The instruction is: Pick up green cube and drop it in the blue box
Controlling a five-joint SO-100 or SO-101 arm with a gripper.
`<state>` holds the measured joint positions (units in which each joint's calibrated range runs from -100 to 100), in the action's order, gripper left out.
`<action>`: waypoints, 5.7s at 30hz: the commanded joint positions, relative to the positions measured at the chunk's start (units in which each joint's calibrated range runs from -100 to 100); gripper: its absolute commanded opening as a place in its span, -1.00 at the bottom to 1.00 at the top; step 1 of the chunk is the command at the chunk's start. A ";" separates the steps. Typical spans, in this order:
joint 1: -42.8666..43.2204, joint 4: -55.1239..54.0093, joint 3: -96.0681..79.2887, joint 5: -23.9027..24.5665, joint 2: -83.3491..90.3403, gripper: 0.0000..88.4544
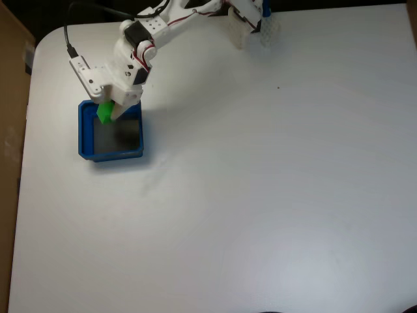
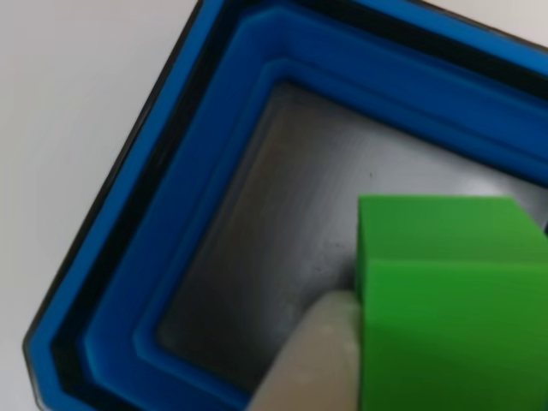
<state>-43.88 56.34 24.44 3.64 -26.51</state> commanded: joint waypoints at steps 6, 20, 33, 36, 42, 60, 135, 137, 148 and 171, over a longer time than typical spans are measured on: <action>-0.19 -6.77 4.20 0.20 -1.78 -0.86; 0.02 -10.31 4.11 0.24 -5.63 -0.84; 0.02 -10.31 3.83 0.24 -5.54 -0.70; 0.31 -10.31 3.74 0.24 -5.54 -0.59; 0.46 -10.31 3.65 0.24 -5.54 -0.43; 0.02 -10.23 1.03 0.20 -3.12 -0.44; -0.48 -31.74 -121.19 -0.20 108.04 -0.99; -0.48 -34.54 -123.54 -0.20 109.63 -0.99; -0.48 -35.12 -124.35 -0.20 116.98 -0.99; 12.52 -35.12 -124.08 0.10 126.01 -0.99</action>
<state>-34.35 22.66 -99.64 3.54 98.17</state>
